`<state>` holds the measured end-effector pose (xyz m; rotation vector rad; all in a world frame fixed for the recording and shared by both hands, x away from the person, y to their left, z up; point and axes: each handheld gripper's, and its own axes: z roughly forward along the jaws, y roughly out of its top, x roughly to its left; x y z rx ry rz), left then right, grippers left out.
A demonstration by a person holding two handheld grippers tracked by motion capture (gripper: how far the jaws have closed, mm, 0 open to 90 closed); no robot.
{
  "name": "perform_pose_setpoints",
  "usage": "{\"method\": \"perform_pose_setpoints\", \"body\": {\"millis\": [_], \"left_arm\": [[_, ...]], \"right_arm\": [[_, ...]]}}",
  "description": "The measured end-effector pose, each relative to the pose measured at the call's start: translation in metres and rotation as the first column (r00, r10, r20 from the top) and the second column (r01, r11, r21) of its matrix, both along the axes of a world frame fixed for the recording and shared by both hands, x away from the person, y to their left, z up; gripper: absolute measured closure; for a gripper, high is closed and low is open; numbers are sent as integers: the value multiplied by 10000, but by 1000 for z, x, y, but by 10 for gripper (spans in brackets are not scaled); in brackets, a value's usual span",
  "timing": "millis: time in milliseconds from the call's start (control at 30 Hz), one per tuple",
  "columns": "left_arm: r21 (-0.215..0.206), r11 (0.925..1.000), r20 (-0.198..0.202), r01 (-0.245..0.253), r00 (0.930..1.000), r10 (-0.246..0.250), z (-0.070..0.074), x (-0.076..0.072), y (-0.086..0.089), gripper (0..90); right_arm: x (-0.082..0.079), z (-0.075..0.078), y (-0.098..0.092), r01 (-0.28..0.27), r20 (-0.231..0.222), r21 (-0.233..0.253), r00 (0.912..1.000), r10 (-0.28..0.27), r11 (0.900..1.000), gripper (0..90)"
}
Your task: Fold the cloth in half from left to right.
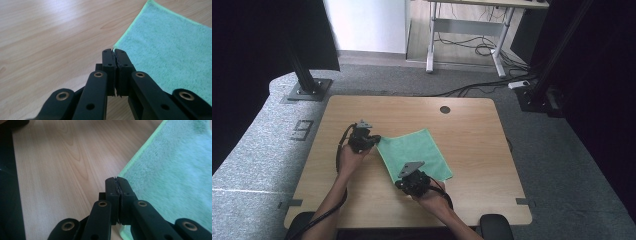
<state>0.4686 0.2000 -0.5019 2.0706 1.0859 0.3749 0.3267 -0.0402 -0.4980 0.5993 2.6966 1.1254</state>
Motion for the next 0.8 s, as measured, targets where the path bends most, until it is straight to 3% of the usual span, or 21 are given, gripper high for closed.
{"method": "perform_pose_setpoints", "body": {"millis": [800], "left_arm": [[293,9975,360,646,9972,-656,18,30,-65,873]], "right_arm": [[17,9,-64,1393,198,288,9900,-1399,9898,873]]}}
